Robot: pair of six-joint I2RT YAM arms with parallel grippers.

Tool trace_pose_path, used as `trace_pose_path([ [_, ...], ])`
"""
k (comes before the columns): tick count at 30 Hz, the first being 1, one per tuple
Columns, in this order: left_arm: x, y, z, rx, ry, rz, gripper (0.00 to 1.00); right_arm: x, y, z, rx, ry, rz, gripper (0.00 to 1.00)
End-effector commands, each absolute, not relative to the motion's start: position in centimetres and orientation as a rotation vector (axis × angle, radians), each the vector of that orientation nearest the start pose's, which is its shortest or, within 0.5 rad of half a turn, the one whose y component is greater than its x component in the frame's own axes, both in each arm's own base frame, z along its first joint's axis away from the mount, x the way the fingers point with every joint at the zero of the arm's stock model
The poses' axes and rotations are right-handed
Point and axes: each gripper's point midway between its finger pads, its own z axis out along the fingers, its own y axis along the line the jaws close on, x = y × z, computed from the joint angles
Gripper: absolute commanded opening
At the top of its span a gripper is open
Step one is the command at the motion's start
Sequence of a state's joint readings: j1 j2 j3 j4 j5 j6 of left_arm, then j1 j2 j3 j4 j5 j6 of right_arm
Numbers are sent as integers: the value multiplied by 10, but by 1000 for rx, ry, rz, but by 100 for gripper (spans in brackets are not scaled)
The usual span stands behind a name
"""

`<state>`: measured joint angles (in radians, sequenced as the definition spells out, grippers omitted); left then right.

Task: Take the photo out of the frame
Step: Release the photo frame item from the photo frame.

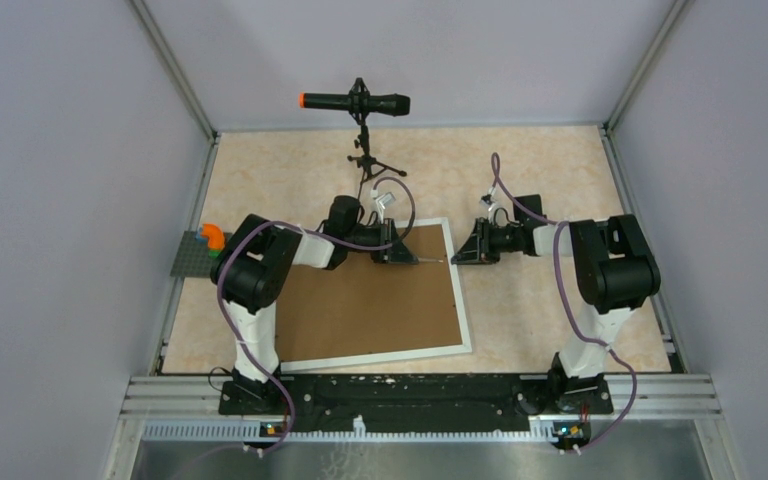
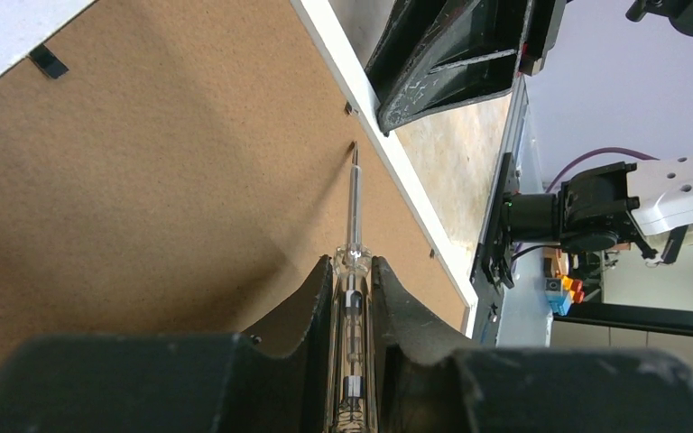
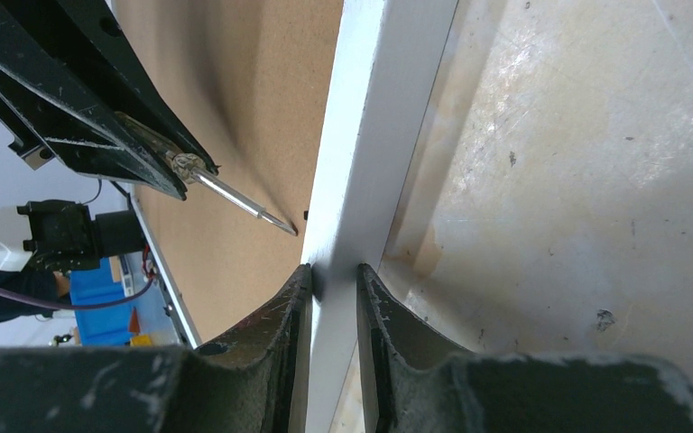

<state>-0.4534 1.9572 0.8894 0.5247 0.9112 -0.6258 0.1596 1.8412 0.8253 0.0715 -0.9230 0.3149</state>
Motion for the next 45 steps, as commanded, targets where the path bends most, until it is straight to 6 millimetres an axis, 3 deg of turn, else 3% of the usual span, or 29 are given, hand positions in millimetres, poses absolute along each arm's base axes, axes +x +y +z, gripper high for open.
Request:
trace_pose_path([
  [1,314,-316,39,330,2299,-1499,0,299,208,27,-272,2454,1352,21],
  [19,304,-313,58,266,2169,-1648,0,300,210,27,-269,2444,1372,20],
  [31,308,-312,52,203,2159,-1689,0,297,211,26,-272,2445,1394,25],
  [45,314,-314,44,169,2175,-1678,0,296,214,24,-291,2454,1391,24],
])
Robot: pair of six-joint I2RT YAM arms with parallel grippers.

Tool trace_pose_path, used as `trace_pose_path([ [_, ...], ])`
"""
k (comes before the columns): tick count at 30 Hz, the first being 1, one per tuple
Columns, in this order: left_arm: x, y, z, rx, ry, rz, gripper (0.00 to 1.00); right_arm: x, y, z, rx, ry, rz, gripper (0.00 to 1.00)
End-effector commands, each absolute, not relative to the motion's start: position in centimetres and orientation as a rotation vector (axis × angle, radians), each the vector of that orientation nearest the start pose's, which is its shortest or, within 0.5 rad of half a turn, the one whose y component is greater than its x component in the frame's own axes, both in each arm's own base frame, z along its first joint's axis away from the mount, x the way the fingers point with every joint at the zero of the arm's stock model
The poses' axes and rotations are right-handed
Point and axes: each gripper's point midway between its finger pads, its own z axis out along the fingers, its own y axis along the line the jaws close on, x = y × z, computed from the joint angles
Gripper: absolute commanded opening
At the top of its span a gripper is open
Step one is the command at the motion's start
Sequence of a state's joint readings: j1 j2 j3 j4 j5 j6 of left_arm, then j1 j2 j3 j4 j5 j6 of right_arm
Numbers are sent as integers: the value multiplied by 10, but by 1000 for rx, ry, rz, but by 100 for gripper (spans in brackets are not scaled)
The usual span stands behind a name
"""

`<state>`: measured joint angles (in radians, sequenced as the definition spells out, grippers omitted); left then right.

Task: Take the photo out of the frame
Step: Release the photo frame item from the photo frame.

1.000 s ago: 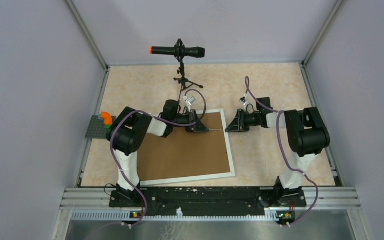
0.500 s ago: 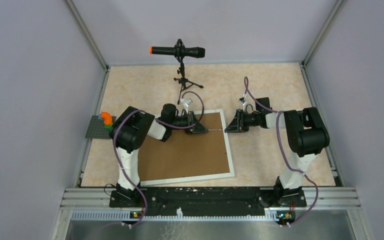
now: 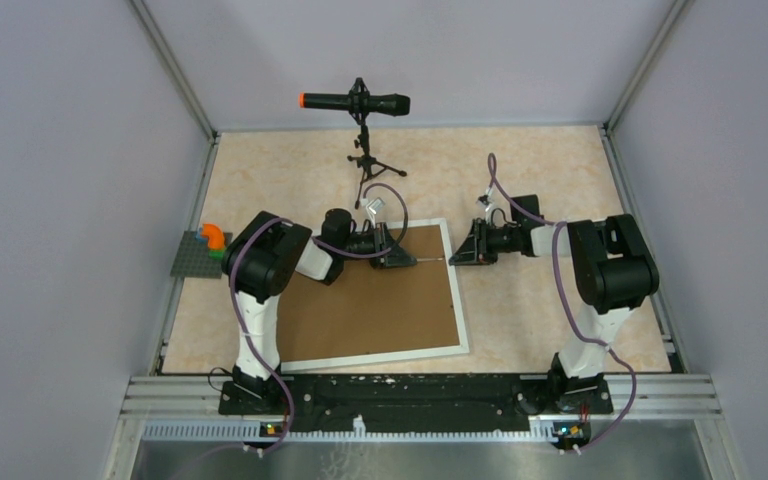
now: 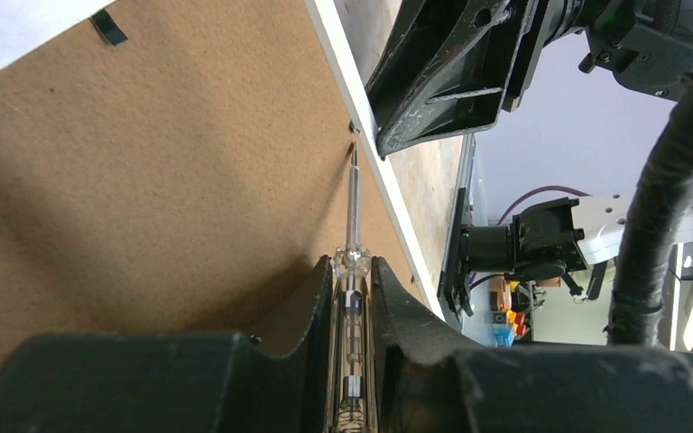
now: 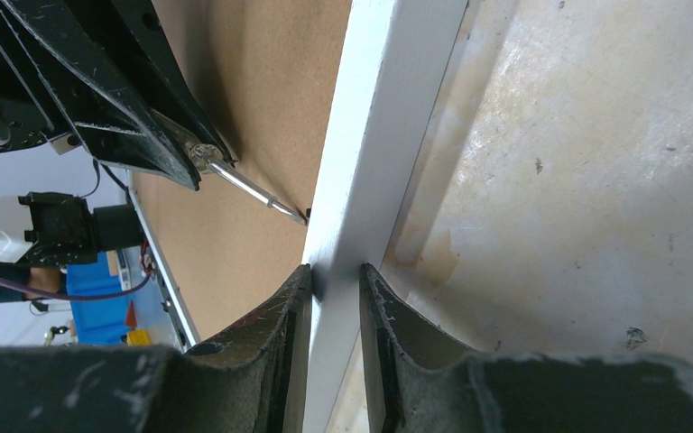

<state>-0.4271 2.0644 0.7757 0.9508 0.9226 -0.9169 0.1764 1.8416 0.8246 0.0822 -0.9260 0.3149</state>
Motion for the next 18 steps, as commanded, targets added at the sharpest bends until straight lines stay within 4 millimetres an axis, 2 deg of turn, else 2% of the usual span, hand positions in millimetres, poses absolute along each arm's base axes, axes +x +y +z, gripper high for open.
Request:
trace_pose_path([
  [1,313,-314,43,168,2176,-1681,0,296,215,23,-291,2456,1391,24],
  [11,319,-316,39,135,2174,-1671,0,293,221,18,-322,2476,1386,22],
  [18,323,-327,45,165,2145,-1670,0,293,223,15,-332,2490,1373,21],
])
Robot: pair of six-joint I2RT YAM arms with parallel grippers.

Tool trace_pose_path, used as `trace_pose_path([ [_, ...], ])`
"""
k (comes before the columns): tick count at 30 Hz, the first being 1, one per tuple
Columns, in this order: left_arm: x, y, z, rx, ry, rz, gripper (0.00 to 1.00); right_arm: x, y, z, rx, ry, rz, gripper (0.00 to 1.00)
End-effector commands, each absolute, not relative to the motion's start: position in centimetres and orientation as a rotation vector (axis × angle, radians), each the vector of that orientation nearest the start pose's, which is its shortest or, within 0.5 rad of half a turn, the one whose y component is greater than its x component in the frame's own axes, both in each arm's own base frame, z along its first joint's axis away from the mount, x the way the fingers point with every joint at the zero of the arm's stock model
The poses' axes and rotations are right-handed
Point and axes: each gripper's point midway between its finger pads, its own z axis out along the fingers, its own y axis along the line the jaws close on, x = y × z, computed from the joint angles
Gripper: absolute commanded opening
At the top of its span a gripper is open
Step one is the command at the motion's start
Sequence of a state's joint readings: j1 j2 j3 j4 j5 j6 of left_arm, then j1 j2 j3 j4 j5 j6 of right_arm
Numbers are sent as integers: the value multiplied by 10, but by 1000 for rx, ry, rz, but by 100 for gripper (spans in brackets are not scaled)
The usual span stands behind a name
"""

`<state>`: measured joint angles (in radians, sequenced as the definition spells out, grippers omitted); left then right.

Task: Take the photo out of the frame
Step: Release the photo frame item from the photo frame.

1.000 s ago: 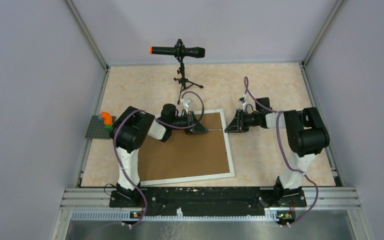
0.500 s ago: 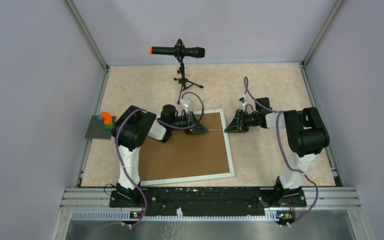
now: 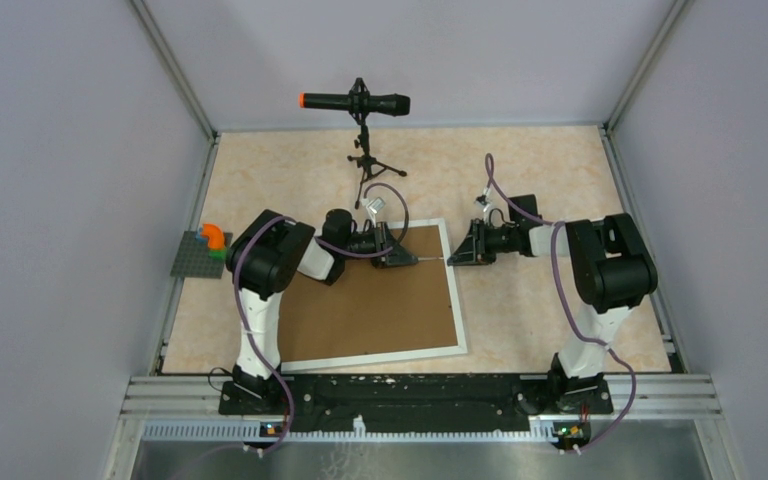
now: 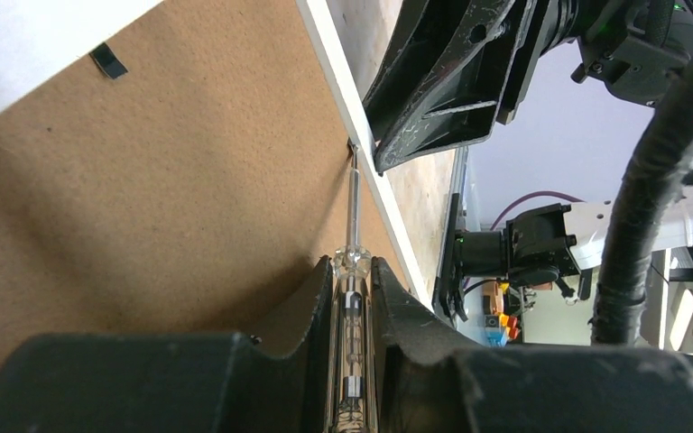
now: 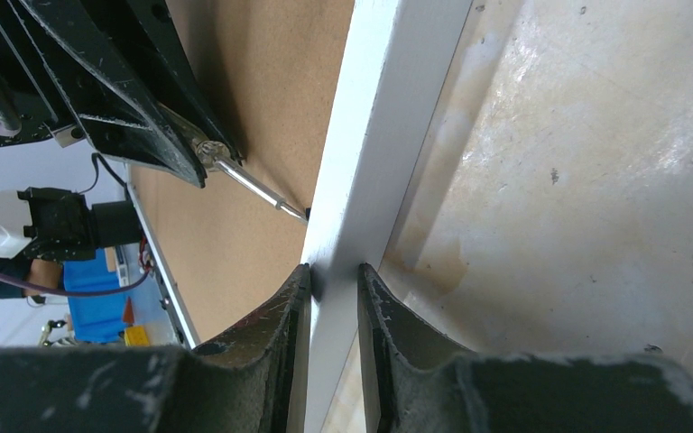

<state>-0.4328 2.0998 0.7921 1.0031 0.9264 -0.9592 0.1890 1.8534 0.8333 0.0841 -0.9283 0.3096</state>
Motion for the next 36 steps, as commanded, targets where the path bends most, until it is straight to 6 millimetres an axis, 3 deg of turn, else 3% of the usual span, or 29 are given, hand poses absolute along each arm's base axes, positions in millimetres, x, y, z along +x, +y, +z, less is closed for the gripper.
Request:
trace_pose_path([
  [1,322,-329,46,170,2144,-1671,0,293,223,14,-332,2491,1374,21],
  [9,309,-326,66,252,2127,-1683,0,298,216,4,-312,2543,1285,19],
  [14,296,-313,83,275,2110,-1690,0,302,212,2,-291,2549,1263,19],
  [17,297,-306,88,258,2099,-1679,0,303,211,1,-278,2552,1267,19],
  [36,316,-306,55,199,2156,-1631,0,298,211,4,-288,2558,1294,19],
])
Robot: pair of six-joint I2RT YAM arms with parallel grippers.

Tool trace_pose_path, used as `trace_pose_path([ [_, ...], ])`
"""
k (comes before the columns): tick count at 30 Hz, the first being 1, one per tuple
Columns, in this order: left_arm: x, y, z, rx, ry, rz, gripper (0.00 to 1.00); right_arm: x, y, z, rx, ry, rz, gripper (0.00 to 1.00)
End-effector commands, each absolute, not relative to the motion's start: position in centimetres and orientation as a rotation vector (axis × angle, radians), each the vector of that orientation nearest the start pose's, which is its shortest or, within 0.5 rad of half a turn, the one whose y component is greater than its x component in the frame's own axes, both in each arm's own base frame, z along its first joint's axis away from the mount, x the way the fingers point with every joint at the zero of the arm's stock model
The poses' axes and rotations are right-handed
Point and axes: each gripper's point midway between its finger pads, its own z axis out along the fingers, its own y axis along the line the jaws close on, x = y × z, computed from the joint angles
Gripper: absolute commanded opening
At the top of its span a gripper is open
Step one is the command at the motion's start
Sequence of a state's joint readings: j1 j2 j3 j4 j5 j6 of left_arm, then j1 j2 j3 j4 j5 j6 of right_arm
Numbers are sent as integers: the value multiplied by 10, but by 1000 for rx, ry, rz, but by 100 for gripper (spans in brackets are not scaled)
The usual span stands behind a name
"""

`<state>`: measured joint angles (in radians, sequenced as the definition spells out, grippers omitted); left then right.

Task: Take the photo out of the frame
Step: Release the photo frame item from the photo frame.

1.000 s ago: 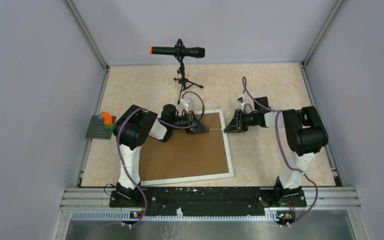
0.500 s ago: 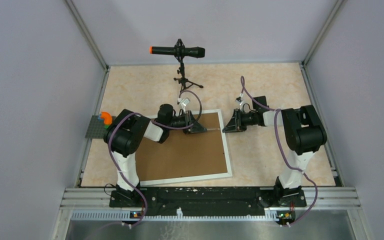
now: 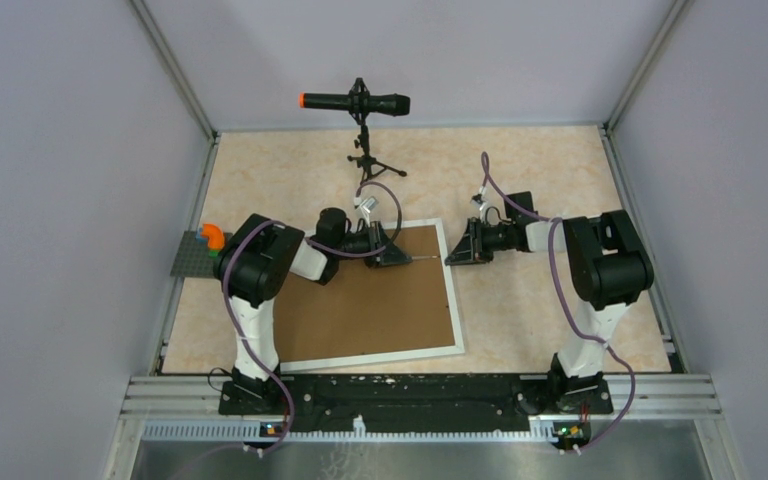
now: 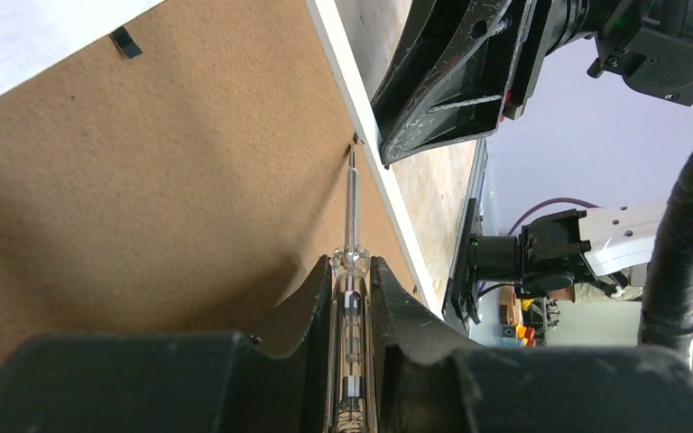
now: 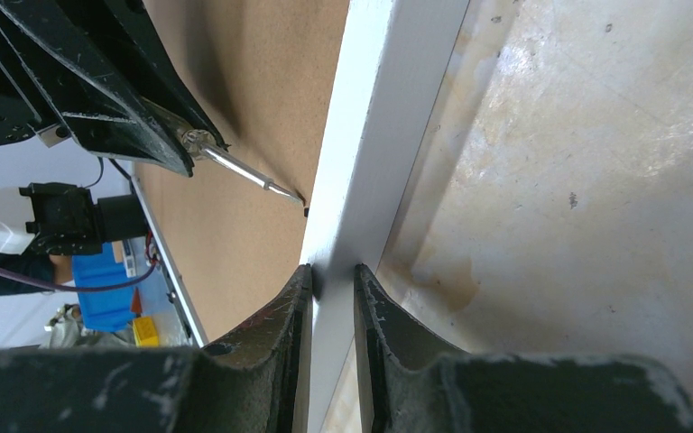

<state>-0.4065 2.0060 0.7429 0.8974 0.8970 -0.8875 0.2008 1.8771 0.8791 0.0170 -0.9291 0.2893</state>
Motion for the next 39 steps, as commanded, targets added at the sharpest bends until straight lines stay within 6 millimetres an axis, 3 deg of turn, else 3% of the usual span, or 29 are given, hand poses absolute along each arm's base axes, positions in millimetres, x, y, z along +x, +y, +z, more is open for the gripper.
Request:
trace_pose_path([
  [1,316,-306,54,199,2156,-1627,0,298,212,4,-288,2557,1294,19],
  [17,312,-316,43,239,2184,-1637,0,297,216,1,-303,2564,1301,19],
  [27,309,-298,58,212,2155,-1623,0,296,212,-3,-281,2588,1280,19],
  [39,309,-289,60,186,2156,-1614,0,297,210,-5,-257,2593,1287,19],
])
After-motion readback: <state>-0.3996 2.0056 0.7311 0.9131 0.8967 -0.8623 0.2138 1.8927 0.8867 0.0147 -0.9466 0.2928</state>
